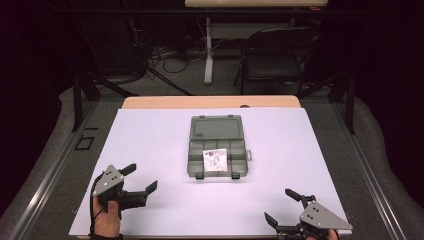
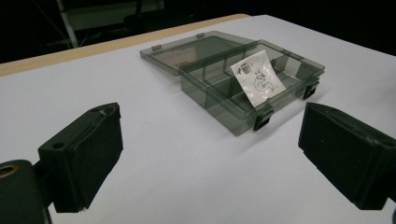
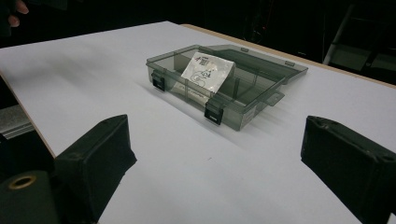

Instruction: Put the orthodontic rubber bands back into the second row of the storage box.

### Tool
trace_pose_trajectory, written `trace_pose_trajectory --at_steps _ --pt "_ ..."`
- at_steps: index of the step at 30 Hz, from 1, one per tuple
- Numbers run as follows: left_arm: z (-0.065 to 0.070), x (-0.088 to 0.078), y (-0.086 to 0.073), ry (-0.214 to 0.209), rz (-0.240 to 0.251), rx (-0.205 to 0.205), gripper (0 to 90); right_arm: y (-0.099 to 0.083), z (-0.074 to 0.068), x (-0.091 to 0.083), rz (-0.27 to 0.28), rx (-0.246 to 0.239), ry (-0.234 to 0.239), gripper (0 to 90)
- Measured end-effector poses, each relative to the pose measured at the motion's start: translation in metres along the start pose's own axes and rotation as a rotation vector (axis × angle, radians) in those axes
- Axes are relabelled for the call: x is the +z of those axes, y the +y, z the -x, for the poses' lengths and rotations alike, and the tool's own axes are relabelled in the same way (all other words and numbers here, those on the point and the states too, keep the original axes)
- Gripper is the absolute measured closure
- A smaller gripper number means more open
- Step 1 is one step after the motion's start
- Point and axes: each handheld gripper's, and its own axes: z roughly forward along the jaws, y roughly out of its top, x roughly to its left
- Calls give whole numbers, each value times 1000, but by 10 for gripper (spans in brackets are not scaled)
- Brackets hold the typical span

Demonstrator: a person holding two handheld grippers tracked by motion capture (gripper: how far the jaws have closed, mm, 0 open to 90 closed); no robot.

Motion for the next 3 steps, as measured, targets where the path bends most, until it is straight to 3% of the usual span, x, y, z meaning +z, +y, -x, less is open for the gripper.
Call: trace_pose_trajectory --at_steps 3 --pt "-2 1 0 4 -4 -5 66 0 1 0 -1 4 2 81"
